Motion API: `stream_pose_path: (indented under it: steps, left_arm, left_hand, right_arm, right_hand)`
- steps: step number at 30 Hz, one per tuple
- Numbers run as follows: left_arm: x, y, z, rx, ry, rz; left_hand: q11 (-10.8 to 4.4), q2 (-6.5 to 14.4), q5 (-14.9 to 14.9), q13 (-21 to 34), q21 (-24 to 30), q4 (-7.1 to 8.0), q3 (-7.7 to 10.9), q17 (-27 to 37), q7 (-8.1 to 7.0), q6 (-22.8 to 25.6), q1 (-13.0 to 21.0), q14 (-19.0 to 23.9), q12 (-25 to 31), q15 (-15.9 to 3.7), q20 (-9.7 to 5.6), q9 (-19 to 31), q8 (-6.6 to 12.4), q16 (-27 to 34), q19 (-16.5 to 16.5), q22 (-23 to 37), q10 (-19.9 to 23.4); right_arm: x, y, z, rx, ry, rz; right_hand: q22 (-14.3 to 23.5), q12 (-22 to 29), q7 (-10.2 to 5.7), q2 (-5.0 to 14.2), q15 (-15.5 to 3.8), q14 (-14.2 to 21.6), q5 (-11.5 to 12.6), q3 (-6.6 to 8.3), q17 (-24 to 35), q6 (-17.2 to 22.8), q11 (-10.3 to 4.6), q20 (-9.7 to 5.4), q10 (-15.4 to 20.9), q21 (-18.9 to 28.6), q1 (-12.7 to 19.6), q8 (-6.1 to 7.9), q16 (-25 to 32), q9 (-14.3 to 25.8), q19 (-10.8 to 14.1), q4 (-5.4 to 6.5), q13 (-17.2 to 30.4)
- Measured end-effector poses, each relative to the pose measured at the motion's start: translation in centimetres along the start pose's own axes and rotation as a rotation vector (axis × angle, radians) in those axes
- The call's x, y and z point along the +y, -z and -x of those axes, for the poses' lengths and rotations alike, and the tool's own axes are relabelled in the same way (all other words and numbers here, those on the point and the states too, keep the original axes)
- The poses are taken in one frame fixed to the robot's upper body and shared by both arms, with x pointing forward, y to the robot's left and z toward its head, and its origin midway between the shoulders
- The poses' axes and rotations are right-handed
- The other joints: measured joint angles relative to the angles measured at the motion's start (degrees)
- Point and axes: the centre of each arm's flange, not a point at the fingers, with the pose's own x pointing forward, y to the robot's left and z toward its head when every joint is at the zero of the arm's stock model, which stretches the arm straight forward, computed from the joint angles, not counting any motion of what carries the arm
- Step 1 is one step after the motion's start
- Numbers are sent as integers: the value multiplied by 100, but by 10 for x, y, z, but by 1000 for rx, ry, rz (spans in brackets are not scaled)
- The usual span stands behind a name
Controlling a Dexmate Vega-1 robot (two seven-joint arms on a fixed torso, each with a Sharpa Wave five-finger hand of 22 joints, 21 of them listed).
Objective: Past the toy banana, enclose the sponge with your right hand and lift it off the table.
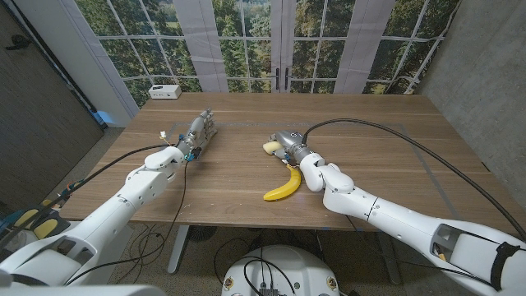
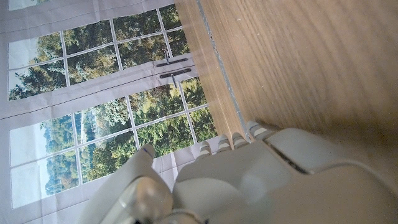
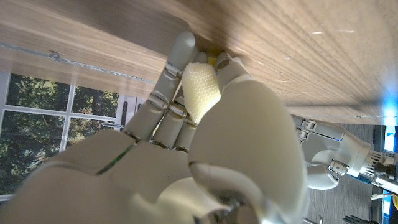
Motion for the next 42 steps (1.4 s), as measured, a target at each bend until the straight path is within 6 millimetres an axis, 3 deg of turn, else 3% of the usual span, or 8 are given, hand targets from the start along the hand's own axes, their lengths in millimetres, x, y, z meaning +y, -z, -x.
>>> stream_pose_path:
  steps: [2, 4, 20, 21, 42]
  left_arm:
    - [0, 0, 0, 0, 1, -1]
    - [-1, -1, -1, -1, 1, -2]
    - [-2, -1, -1, -1, 4, -2]
    - [-2, 1, -1, 1, 4, -1]
    - [0, 2, 2, -10, 2, 7]
  left_hand:
    - [0, 0, 0, 0, 0, 0, 0, 0, 0, 0, 0, 0, 0, 0, 0, 0, 0, 0, 0, 0, 0]
    - [0, 0, 0, 0, 0, 0, 0, 0, 0, 0, 0, 0, 0, 0, 0, 0, 0, 0, 0, 0, 0]
    - [0, 0, 0, 0, 0, 22, -23, 0, 0, 0, 0, 0, 0, 0, 0, 0, 0, 0, 0, 0, 0]
    - [0, 0, 0, 0, 0, 22, -23, 0, 0, 0, 0, 0, 0, 0, 0, 0, 0, 0, 0, 0, 0]
    - [0, 0, 22, 0, 0, 22, -23, 0, 0, 0, 0, 0, 0, 0, 0, 0, 0, 0, 0, 0, 0]
  right_arm:
    - [0, 1, 1, -7, 16, -11]
    - [0, 2, 2, -10, 25, -18]
    - [-14, 7, 2, -27, 97, -67]
    - [-20, -2, 3, -80, 143, -89]
    - [-56, -12, 2, -168, 276, -107]
  right_hand:
    - [0, 15, 21, 39, -353, 342, 0, -9, -25, 40, 15, 0, 52, 40, -39, 0, 3, 0, 0, 11, 0]
    - [0, 29, 22, 56, -432, 380, 1, -23, -34, 40, 14, 0, 53, 78, -56, 0, 2, 0, 0, 24, 1]
    - [-17, 36, 91, 84, -491, 446, -68, -4, -16, 196, 67, 32, 208, 173, -84, -2, 7, 32, -31, 44, 64]
    - [-17, 36, 82, 84, -502, 458, -70, -5, -16, 205, 87, 29, 228, 173, -84, -3, 7, 32, -34, 43, 68]
    - [-16, 40, 106, 83, -501, 497, -50, -2, 11, 246, 109, 32, 247, 291, -83, -33, 5, 28, -93, 45, 81]
